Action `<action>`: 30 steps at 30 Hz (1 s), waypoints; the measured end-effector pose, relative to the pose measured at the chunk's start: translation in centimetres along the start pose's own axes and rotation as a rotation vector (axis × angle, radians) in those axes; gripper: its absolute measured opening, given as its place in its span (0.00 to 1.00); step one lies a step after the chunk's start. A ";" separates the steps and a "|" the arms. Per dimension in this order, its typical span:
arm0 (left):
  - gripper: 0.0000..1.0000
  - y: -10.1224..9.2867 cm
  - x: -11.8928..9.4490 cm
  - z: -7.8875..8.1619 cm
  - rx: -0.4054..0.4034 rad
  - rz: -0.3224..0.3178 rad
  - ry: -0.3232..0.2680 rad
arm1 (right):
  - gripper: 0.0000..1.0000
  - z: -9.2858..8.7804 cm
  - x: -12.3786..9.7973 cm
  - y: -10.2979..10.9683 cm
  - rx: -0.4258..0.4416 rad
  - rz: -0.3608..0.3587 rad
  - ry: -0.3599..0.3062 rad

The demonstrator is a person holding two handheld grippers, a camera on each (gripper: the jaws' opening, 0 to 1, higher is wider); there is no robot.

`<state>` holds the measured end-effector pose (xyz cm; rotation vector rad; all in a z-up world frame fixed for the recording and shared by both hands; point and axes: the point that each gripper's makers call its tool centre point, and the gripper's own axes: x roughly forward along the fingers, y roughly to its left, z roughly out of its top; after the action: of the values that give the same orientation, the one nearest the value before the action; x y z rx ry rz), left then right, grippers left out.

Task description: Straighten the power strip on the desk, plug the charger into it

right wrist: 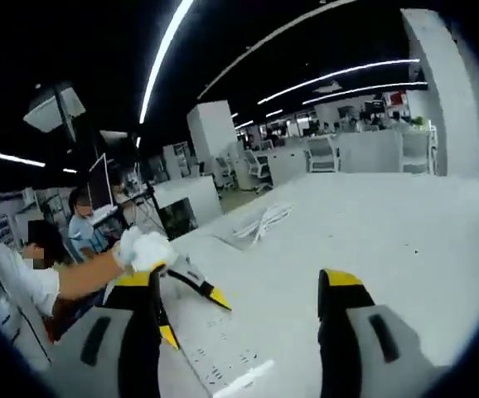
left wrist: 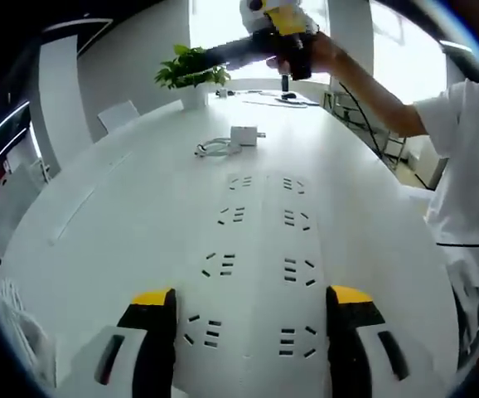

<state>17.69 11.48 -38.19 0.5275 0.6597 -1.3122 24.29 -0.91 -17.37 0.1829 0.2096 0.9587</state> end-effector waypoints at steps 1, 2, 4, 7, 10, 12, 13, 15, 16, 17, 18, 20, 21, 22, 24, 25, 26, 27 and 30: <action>0.75 0.0 0.0 0.0 -0.001 0.001 -0.002 | 0.76 1.1 -0.6 0.0 -0.002 0.001 -0.053; 0.75 0.0 0.0 0.0 -0.001 0.002 -0.006 | 0.76 2.8 -1.8 -0.2 -0.021 -0.004 -0.124; 0.75 0.0 0.1 0.1 -0.002 0.005 -0.013 | 0.76 4.2 -3.6 -0.8 -0.094 -0.062 -0.190; 0.75 0.0 0.1 0.1 -0.002 0.008 -0.023 | 0.78 5.4 -5.1 -1.1 -0.121 -0.101 -0.265; 0.75 0.6 0.1 0.2 -0.004 0.009 -0.030 | 0.88 7.3 -6.9 -1.0 -0.103 -0.113 -0.401; 0.76 0.8 0.1 0.2 -0.005 0.011 -0.036 | 0.90 8.2 -7.9 -0.7 -0.099 -0.103 -0.466; 0.76 0.9 0.1 0.2 -0.005 0.012 -0.042 | 0.87 8.1 -8.4 -0.8 -0.111 -0.121 -0.460; 0.76 1.0 0.1 0.3 -0.005 0.014 -0.050 | 0.78 8.2 -9.1 -1.1 -0.140 -0.160 -0.461; 0.76 1.1 0.1 0.3 -0.006 0.014 -0.054 | 0.66 8.4 -9.6 -1.1 -0.142 -0.167 -0.484; 0.76 1.2 0.1 0.3 -0.006 0.013 -0.058 | 0.55 8.5 -10.1 -1.1 -0.138 -0.159 -0.500; 0.76 1.2 0.2 0.4 -0.007 0.012 -0.062 | 0.46 8.9 -10.4 -1.2 -0.110 -0.158 -0.533; 0.76 1.3 0.2 0.4 -0.007 0.012 -0.068 | 0.40 9.6 -11.0 -1.2 -0.107 -0.148 -0.591; 0.77 1.4 0.2 0.4 -0.008 0.013 -0.072 | 0.39 10.1 -11.5 -1.3 -0.102 -0.145 -0.634; 0.77 1.4 0.2 0.4 -0.008 0.013 -0.076 | 0.32 10.9 -12.2 -0.6 -0.107 -0.100 -0.700; 0.77 1.5 0.3 0.5 -0.010 0.013 -0.080 | 0.18 11.6 -13.4 0.6 -0.104 -0.021 -0.767; 0.77 1.5 0.3 0.5 -0.011 0.012 -0.080 | 0.08 11.5 -13.4 0.6 -0.149 -0.046 -0.746; 0.77 1.5 0.3 0.5 -0.011 0.012 -0.081 | 0.01 11.1 -13.3 0.7 -0.216 -0.072 -0.704; 0.77 1.5 0.3 0.5 -0.011 0.012 -0.083 | 0.02 10.6 -12.8 0.1 -0.205 -0.121 -0.649; 0.77 1.5 0.3 0.6 -0.010 0.012 -0.098 | 0.27 9.5 -11.3 -0.8 -0.317 -0.202 -0.515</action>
<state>19.27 11.14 -38.05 0.4557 0.5806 -1.3147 21.09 -11.27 -7.35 0.1085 -0.3901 0.7045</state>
